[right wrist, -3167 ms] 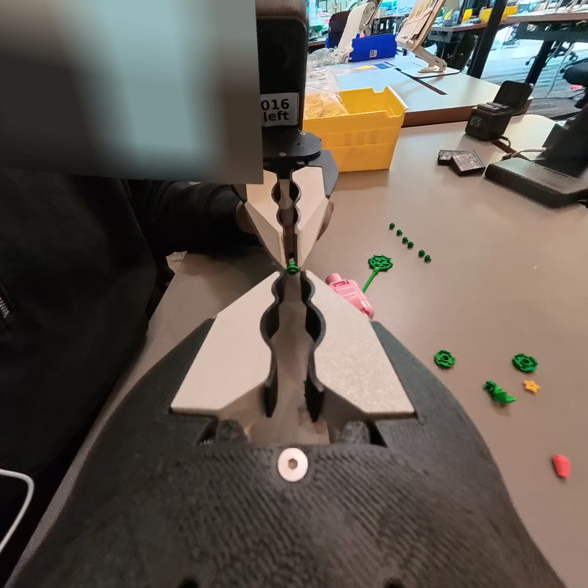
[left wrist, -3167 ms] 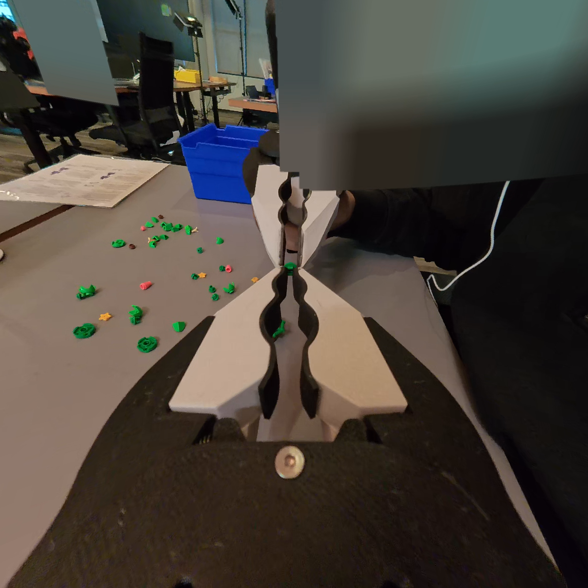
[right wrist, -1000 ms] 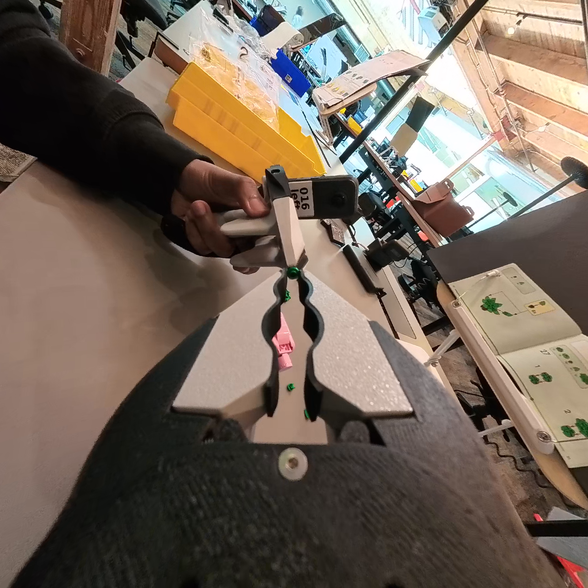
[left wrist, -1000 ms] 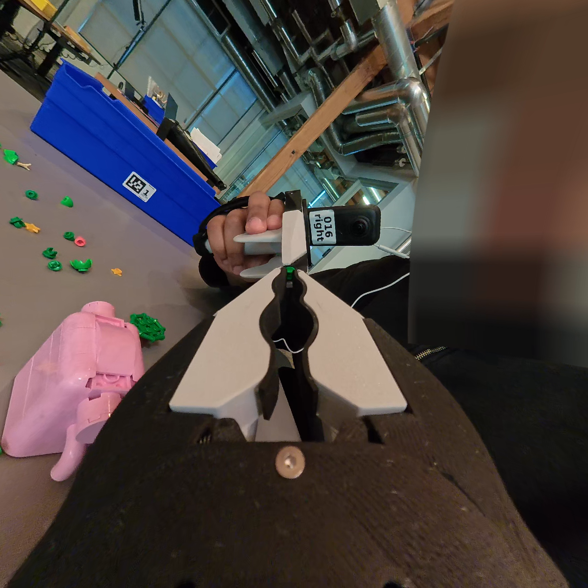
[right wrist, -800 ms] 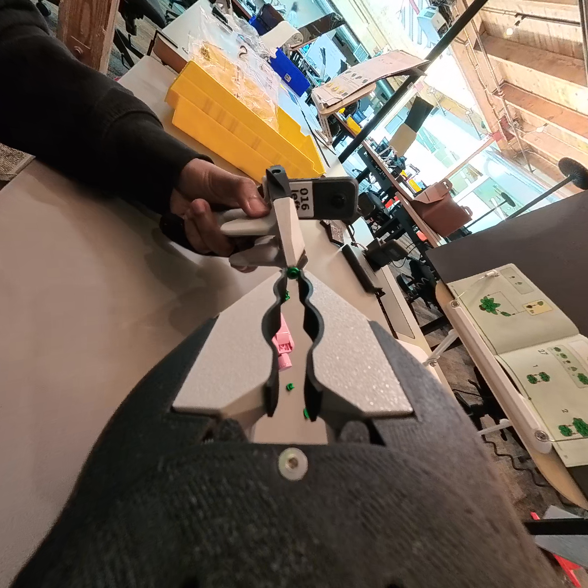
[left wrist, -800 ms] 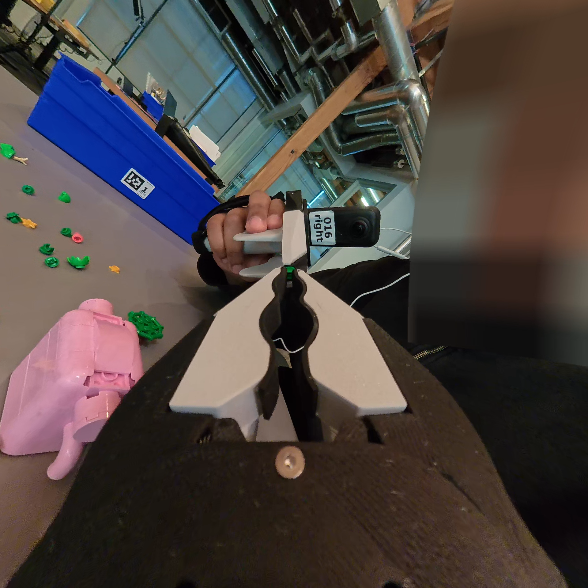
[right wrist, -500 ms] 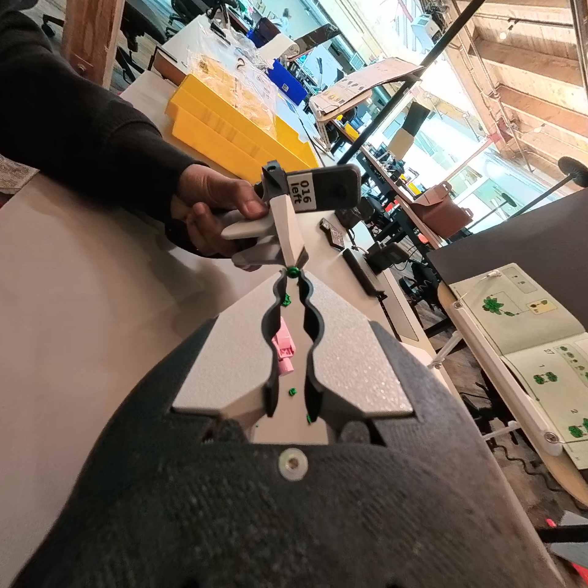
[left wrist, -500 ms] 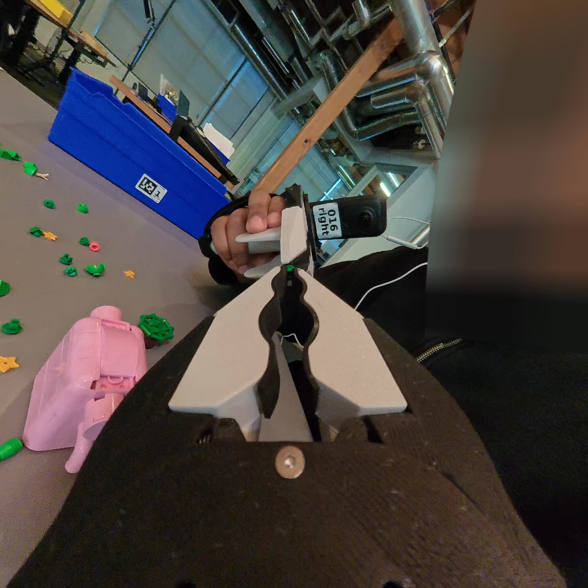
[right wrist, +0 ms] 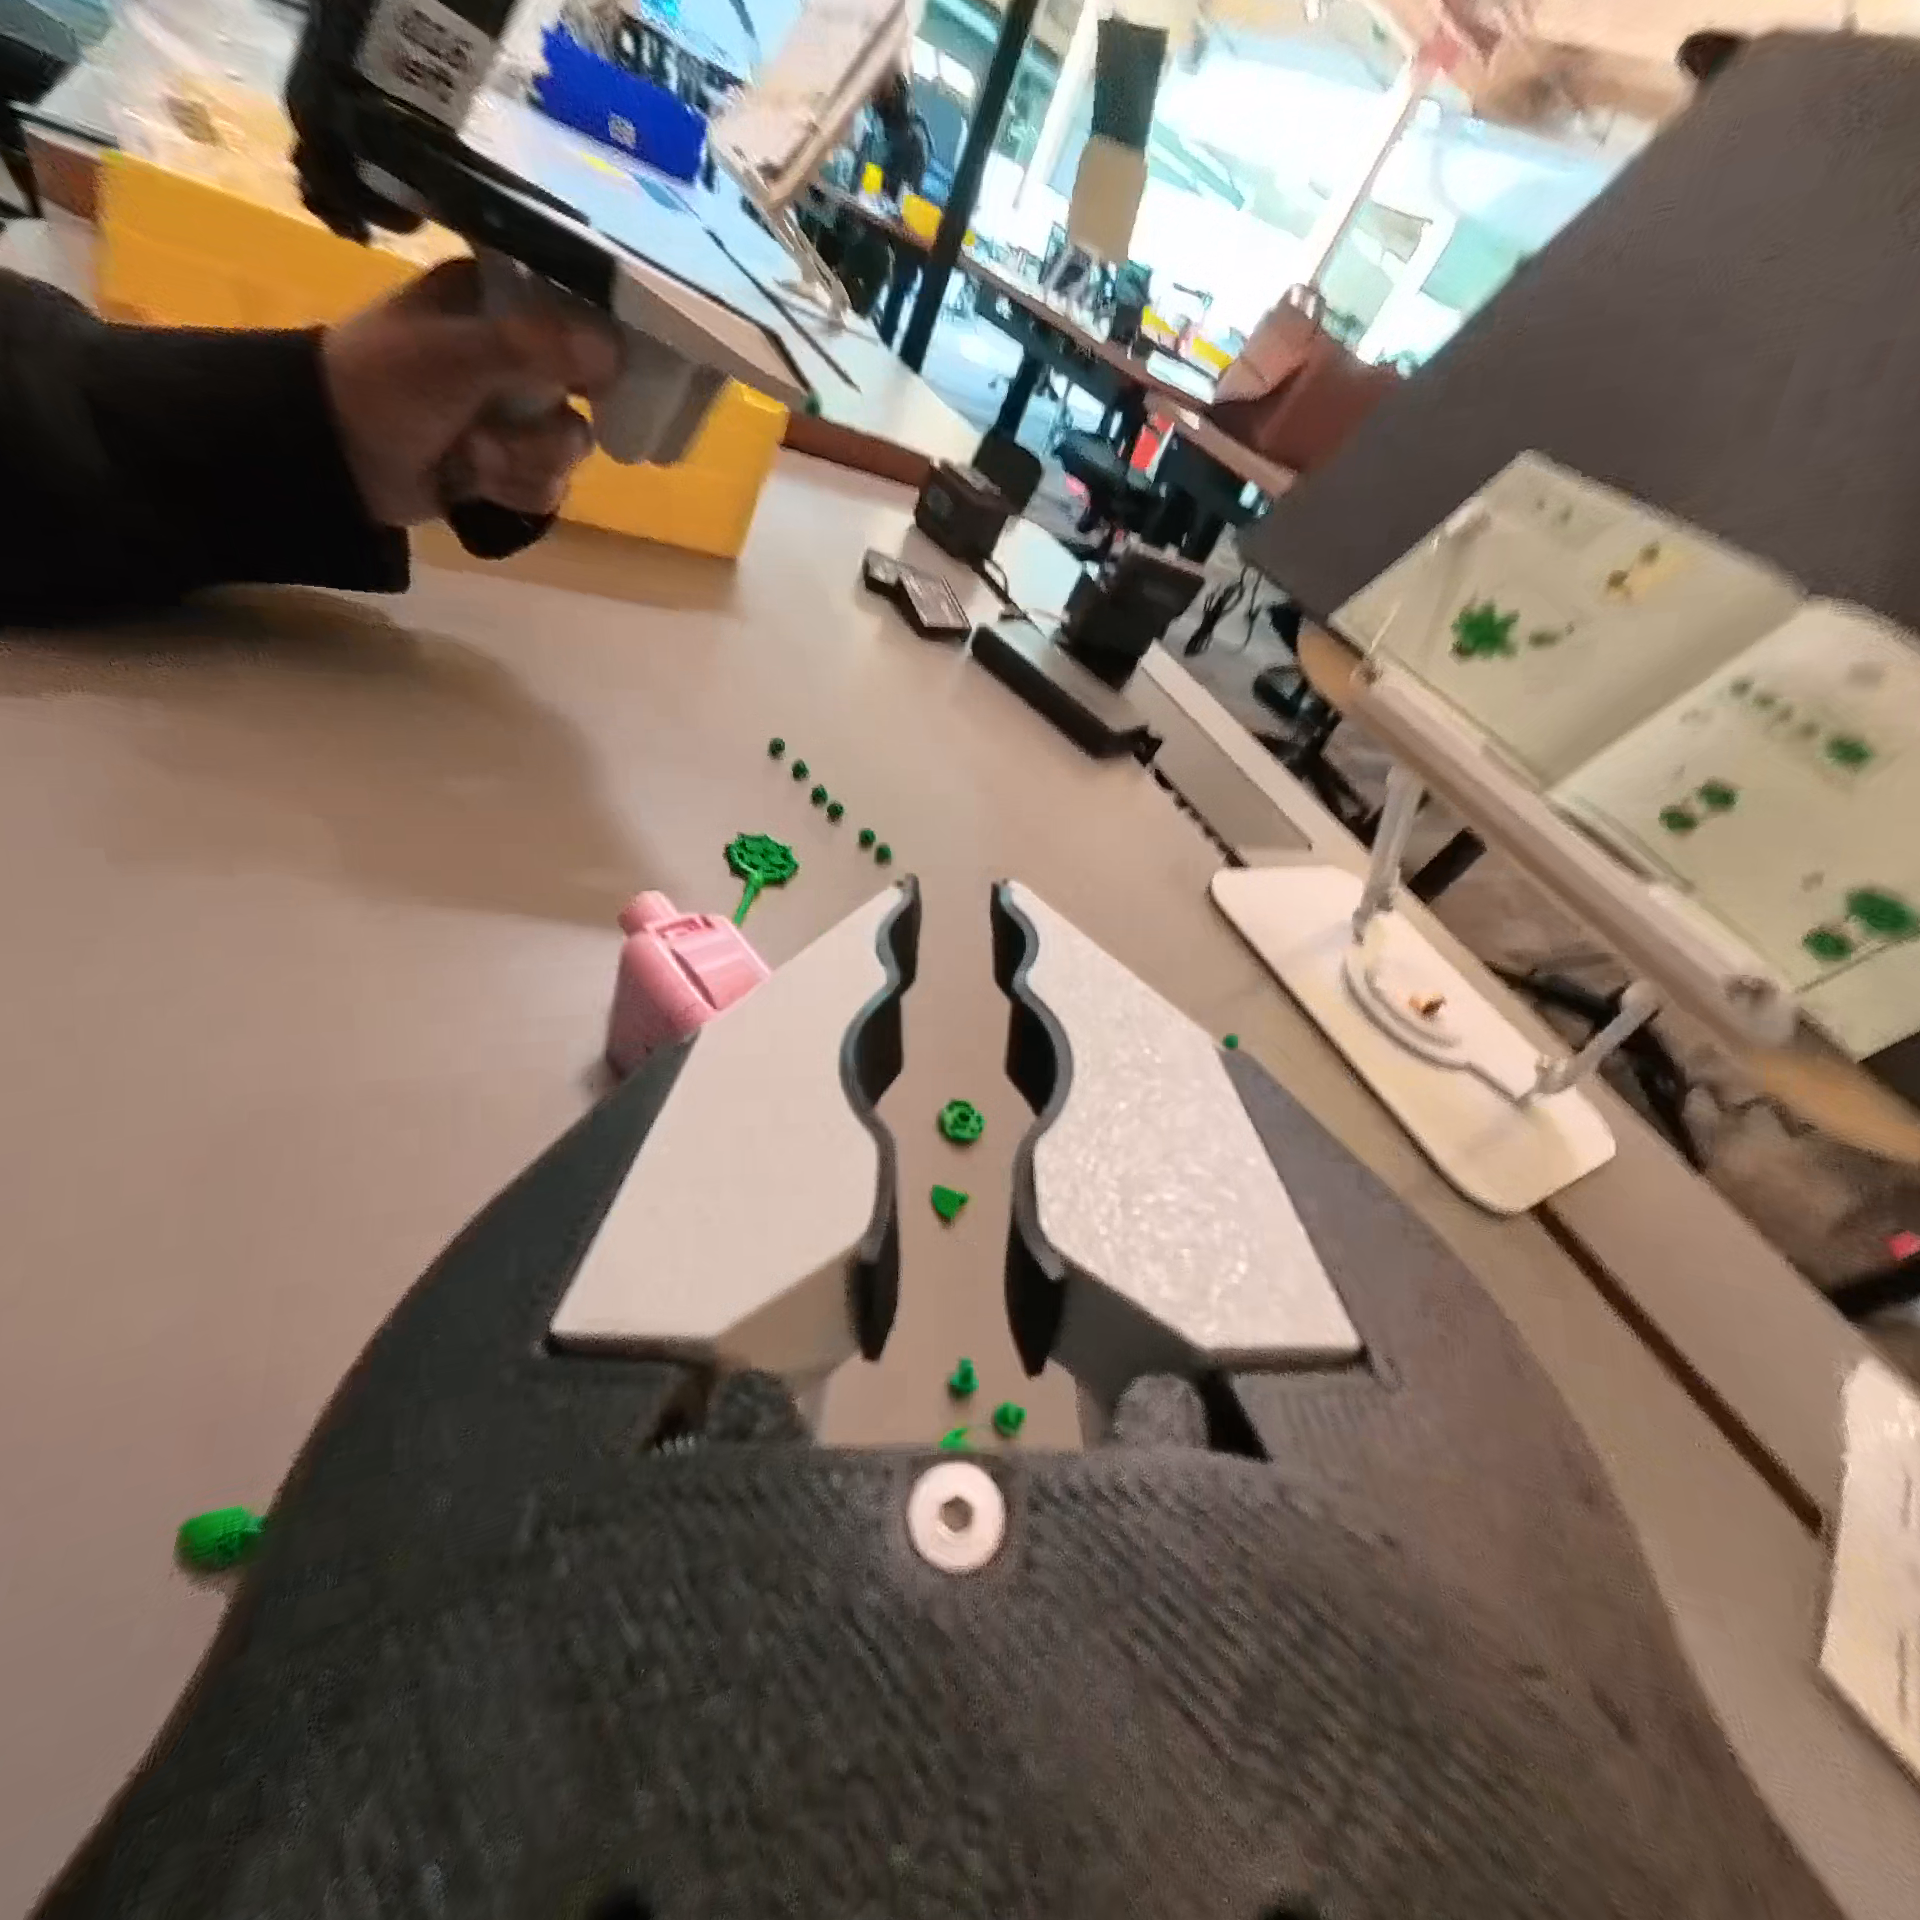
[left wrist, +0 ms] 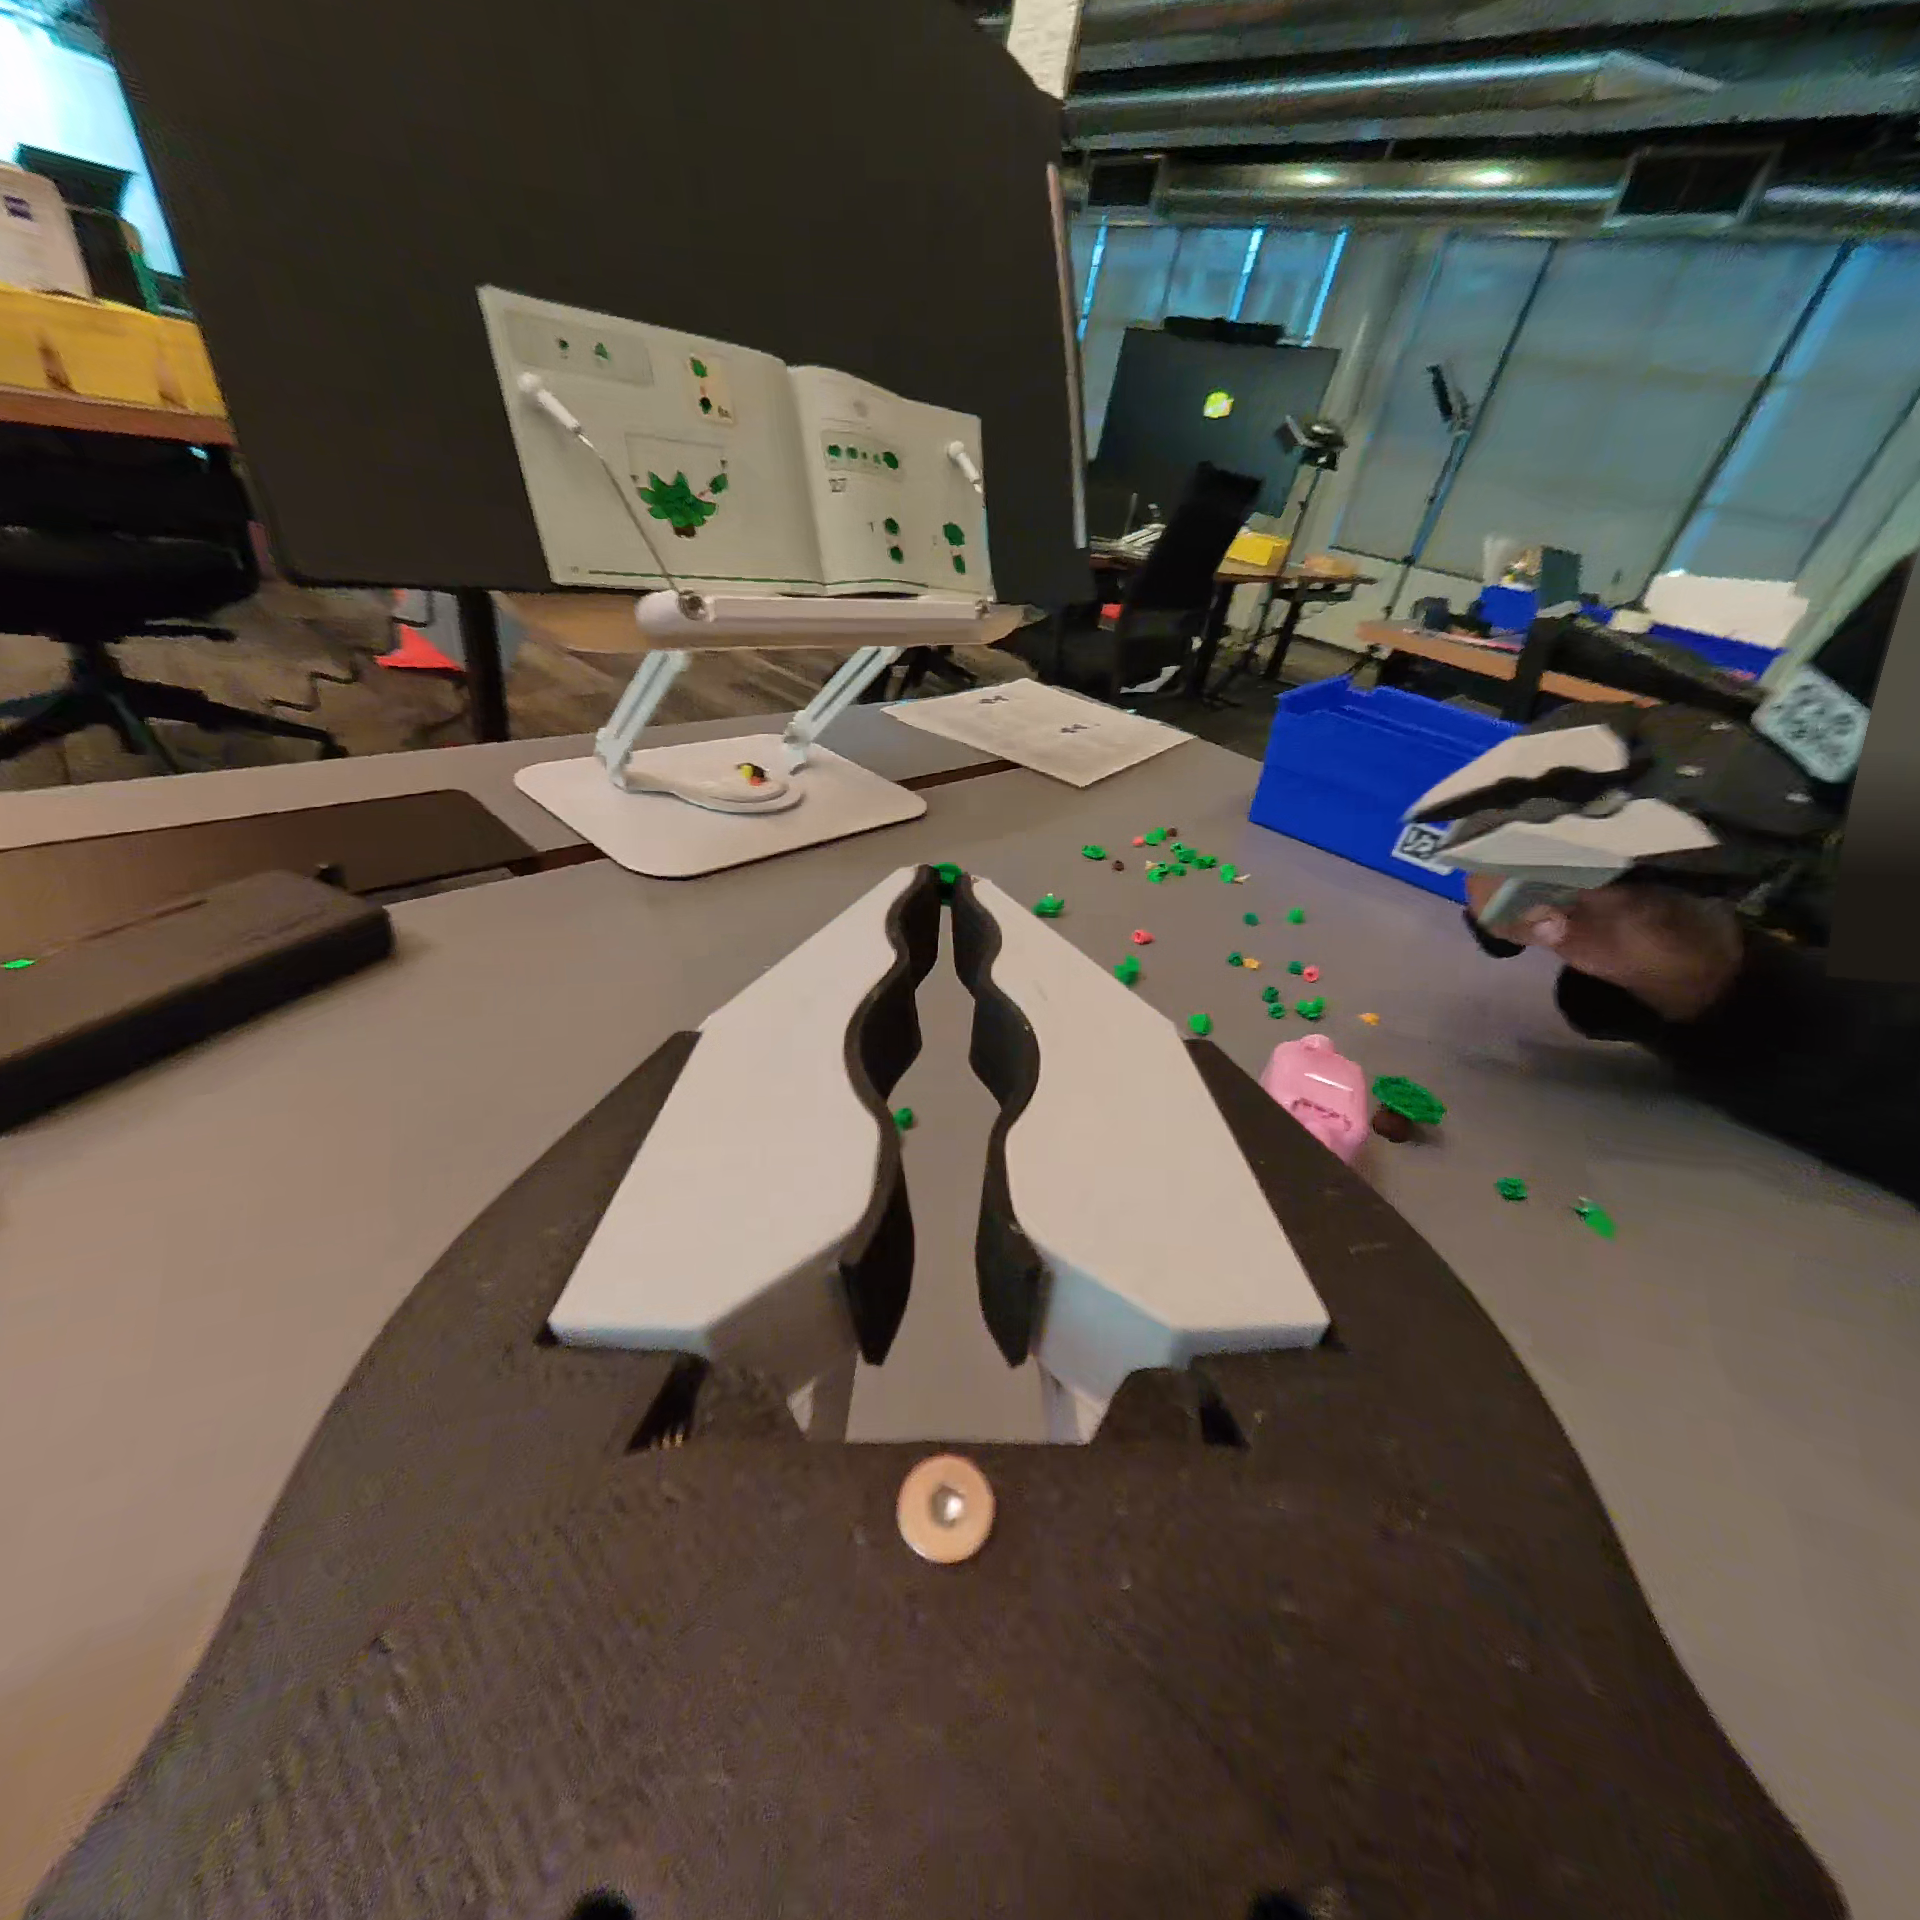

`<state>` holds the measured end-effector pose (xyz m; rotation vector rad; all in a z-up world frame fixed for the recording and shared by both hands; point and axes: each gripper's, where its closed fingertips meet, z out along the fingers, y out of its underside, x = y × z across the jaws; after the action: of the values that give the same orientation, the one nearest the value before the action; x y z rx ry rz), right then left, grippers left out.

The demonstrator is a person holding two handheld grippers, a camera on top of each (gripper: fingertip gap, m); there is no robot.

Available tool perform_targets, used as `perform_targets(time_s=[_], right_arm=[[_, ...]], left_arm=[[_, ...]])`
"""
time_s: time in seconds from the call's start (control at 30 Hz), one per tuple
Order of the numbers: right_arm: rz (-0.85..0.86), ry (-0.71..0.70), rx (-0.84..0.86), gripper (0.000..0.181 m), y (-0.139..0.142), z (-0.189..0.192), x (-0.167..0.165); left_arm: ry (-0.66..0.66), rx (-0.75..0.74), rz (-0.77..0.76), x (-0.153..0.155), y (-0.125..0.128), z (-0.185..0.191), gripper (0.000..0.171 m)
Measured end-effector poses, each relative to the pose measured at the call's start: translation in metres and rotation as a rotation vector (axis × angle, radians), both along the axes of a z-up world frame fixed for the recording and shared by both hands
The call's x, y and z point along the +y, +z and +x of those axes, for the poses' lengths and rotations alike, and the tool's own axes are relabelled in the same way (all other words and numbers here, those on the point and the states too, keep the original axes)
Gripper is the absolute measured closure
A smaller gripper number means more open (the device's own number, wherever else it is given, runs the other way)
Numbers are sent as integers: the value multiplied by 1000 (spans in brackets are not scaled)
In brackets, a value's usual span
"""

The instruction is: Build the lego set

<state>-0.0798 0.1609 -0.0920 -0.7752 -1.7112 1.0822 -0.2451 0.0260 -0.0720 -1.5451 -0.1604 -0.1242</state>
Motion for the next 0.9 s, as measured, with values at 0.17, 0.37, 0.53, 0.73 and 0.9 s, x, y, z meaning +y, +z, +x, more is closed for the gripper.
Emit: perform_targets(time_s=[0.17, 0.37, 0.53, 0.73, 0.9], right_arm=[[-265, 36, -198, 169, -17, -18, 0], [-324, 69, -317, 169, -4, -53, -41], [-248, 84, -470, 166, -8, -80, -73], [-262, -104, -324, 164, 25, -79, 13], [-371, -218, -314, 164, -11, -41, 81]], left_arm=[[4, 23, -26, 3, -5, 1, 171], [1, -29, 27, -2, -2, -1, 171], [19, -30, 71, -12, 8, -7, 171], [33, 62, 29, -18, 9, -5, 171], [0, 51, 38, -16, 10, 1, 171]])
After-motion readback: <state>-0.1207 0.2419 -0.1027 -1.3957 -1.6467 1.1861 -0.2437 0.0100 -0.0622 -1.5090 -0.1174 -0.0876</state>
